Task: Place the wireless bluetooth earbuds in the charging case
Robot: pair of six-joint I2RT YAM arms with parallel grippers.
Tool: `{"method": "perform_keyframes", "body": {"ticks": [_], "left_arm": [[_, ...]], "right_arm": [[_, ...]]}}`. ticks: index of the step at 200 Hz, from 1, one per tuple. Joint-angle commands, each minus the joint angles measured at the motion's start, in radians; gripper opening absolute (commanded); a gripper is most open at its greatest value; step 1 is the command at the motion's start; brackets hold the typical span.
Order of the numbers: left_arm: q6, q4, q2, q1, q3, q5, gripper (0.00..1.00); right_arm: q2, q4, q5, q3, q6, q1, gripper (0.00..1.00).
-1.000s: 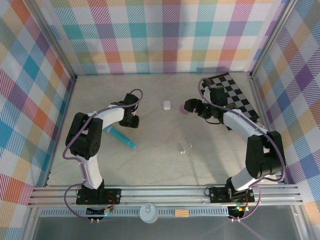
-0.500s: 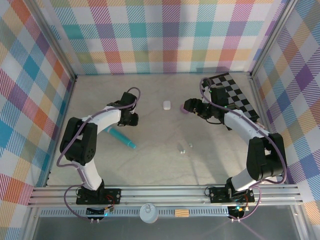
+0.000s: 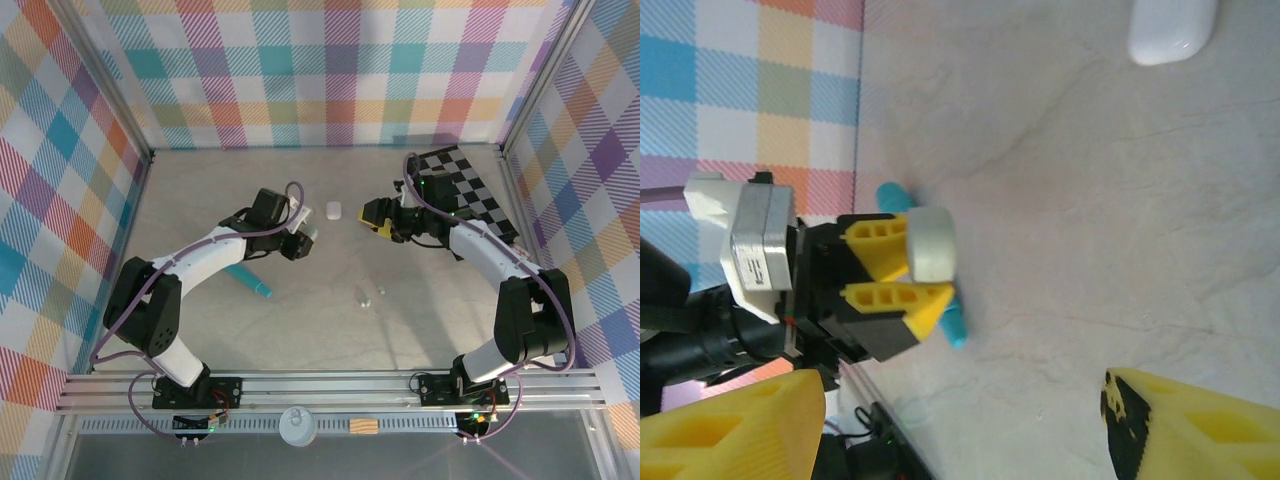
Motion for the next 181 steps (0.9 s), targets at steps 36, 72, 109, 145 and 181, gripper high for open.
{"method": "perform_keyframes", "body": {"ticks": [36, 72, 109, 145, 181], "left_arm": [[0.125, 0.063, -0.047, -0.069, 0.014, 0.237, 0.32], [0.142, 0.070, -0.062, -0.096, 0.028, 0.240, 0.32], [0.156, 0.075, -0.066, -0.115, 0.040, 0.235, 0.32], [0.162, 0.080, -0.082, -0.122, 0.043, 0.221, 0.32], [0.161, 0.087, -0.101, -0.123, 0.038, 0.220, 0.31]], "right_arm": [[-0.021, 0.030, -0.180, -0.023, 0.075, 0.007, 0.70], [-0.003, 0.026, -0.218, -0.031, 0.082, 0.024, 0.68], [0.014, 0.036, -0.226, -0.033, 0.081, 0.066, 0.67], [0.045, 0.041, -0.207, -0.024, 0.089, 0.110, 0.67], [0.069, 0.053, -0.204, -0.024, 0.105, 0.120, 0.59]]}}
